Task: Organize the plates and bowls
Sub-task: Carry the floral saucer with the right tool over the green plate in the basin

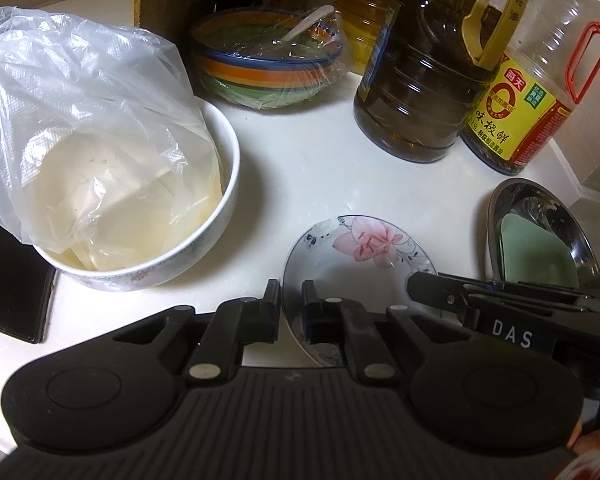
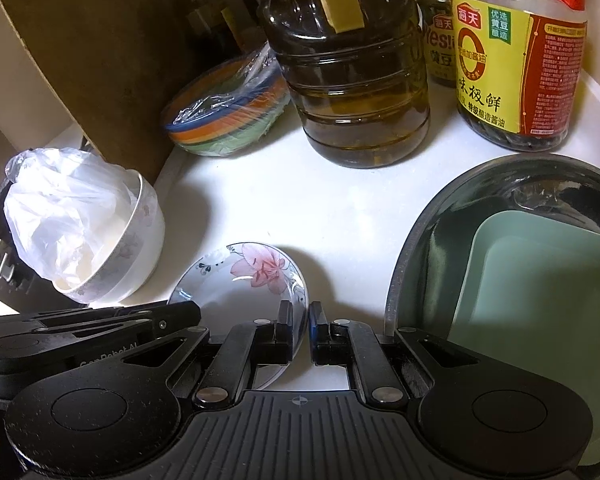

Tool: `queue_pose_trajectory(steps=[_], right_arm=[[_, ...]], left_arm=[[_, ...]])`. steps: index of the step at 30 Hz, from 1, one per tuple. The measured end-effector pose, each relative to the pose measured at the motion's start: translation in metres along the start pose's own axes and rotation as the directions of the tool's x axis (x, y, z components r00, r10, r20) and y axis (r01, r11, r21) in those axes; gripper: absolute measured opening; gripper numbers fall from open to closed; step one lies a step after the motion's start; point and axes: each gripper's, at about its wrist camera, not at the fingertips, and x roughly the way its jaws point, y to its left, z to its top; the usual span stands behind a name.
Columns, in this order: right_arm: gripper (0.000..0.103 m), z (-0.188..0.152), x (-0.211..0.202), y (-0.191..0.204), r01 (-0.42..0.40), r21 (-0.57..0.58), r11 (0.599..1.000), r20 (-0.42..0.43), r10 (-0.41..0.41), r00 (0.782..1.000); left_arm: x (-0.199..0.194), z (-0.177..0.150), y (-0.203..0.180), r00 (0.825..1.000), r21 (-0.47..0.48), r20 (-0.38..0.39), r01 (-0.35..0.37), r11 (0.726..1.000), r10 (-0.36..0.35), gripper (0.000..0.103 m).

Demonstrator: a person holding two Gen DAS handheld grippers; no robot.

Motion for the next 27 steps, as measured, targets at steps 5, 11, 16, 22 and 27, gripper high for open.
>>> queue_pose_trajectory(steps=[5, 11, 16, 22, 27], right_arm=[[0.008, -0.004, -0.003, 0.001, 0.003, -0.009, 1.000, -0.009, -0.004, 1.000], [0.008, -0.012, -0.011, -0.001, -0.006, 0.006, 1.000, -0.030, 0.006, 1.000], [0.008, -0.013, -0.012, -0.004, -0.011, 0.034, 0.999, -0.028, 0.012, 1.000], [0.007, -0.015, -0.014, -0.003, -0.001, 0.030, 1.000, -0.014, 0.001, 1.000], [0.007, -0.013, -0.022, -0.003, -0.006, 0.023, 1.000, 0.002, 0.006, 1.000]], left_arm=[[-0.005, -0.005, 0.000, 1.000, 0.008, -0.005, 0.009, 1.000, -0.009, 0.008], [-0.010, -0.013, 0.005, 0.998, -0.003, -0.036, 0.041, 0.999, -0.041, 0.008], [-0.010, -0.013, 0.005, 0.999, 0.001, -0.033, 0.040, 0.999, -0.040, 0.008], [-0.012, -0.012, 0.003, 0.999, 0.018, -0.023, 0.038, 0.999, -0.038, 0.008], [-0.020, -0.009, 0.001, 0.999, 0.027, -0.007, 0.046, 0.999, -0.046, 0.008]])
